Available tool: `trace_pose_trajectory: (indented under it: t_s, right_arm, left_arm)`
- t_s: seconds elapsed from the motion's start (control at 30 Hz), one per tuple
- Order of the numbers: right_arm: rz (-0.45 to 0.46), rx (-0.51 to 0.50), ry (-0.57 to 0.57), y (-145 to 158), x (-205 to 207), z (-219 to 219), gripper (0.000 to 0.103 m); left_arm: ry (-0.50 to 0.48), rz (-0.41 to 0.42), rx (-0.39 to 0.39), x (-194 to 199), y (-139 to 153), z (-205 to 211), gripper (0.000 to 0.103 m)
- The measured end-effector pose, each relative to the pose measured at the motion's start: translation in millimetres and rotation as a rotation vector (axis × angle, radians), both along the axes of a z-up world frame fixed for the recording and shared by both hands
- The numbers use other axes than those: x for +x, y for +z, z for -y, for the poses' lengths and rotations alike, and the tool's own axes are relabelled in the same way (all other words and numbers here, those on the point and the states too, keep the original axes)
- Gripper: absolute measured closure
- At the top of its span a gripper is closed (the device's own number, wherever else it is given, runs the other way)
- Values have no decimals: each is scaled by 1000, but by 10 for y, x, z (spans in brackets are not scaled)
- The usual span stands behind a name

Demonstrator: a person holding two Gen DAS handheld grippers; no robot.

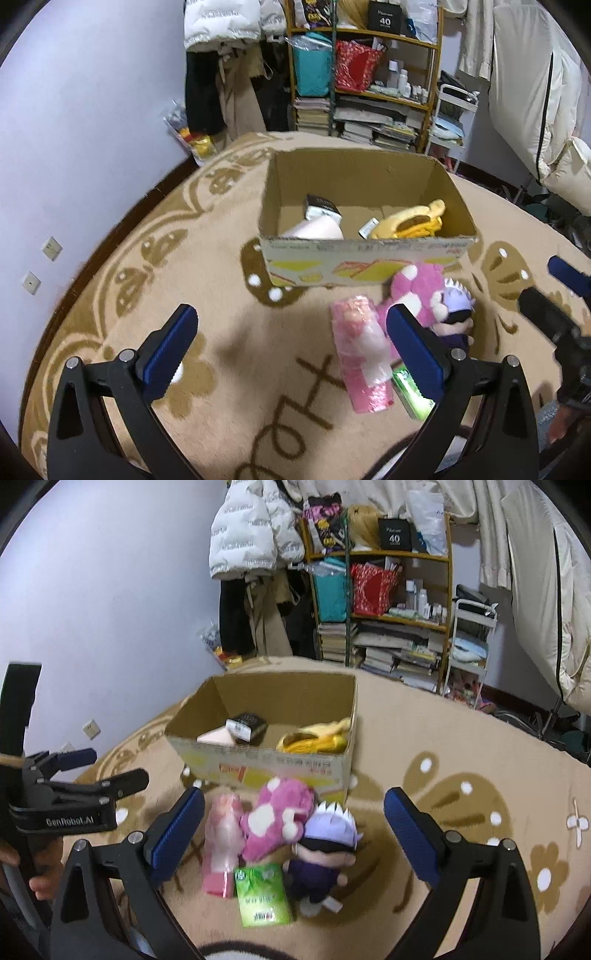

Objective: Organize soft objects
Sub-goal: 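Withdraw both tools from the box toward the remaining pile, then grasp pink wrapped packet with left tool while right tool grasps green tissue pack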

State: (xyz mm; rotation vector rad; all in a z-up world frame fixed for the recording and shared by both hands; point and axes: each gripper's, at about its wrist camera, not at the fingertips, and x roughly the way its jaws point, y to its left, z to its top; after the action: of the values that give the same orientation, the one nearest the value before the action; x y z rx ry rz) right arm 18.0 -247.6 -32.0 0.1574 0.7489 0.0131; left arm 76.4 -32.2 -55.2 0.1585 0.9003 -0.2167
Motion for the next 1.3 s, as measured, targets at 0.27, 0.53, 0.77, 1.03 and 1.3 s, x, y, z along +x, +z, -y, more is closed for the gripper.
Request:
trace_pose_trajectory:
  t_s: [0.27, 0.53, 0.77, 1.03, 1.3]
  right_arm:
    - [-122, 4, 0, -225, 42, -28, 1]
    - [-207, 25, -4, -473, 81, -45, 13]
    - [-291, 69, 41, -681, 148, -93, 38]
    - [-337, 90, 103, -805, 193, -206, 50]
    - [-407, 102, 155, -1002, 254, -324, 50]
  left_arm:
    - [-24, -76, 23, 36, -180, 100, 2]
    - [-26, -174, 15, 119, -386, 107, 2]
    - [-46, -256, -18, 175, -553, 169, 2]
    - [-57, -330, -43, 233, -738, 251, 2]
    - [-61, -408, -74, 280, -902, 323, 2]
